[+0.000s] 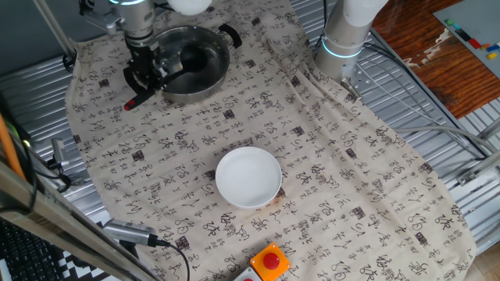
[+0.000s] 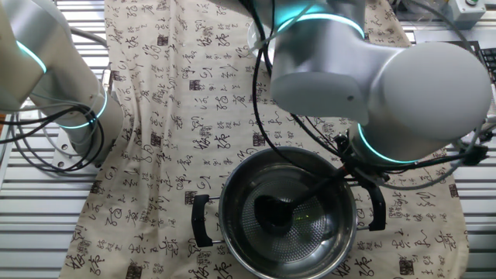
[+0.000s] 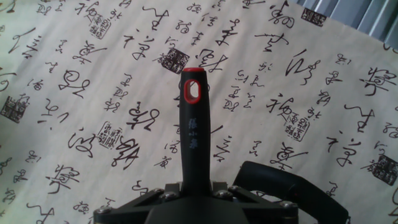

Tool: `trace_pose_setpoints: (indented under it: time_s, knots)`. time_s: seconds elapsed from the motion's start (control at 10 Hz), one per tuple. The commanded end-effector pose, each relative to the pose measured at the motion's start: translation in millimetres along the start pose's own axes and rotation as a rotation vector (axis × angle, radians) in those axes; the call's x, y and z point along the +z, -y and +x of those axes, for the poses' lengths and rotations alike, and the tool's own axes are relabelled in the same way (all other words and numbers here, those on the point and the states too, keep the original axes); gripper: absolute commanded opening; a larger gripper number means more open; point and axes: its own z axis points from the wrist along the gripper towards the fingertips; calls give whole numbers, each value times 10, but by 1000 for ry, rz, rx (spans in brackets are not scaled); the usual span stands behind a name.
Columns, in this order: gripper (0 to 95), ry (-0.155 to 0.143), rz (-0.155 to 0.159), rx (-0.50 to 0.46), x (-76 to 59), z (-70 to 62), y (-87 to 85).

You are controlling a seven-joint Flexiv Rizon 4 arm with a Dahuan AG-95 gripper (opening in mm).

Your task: Scoop water with a large spoon from one bowl to another

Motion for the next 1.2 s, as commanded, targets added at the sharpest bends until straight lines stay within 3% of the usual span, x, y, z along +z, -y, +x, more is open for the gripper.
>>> trace_pose_setpoints:
  time_s: [0.1,0.6,1.0,1.2]
  knots:
    - [380,-1,1,0,2,-2,1]
    - [380,-4,5,3,-43,-8,-35]
    - [380,-34,27,-2,-339,-117,-43]
    - [380,-46,22,7,-501,-214,-82]
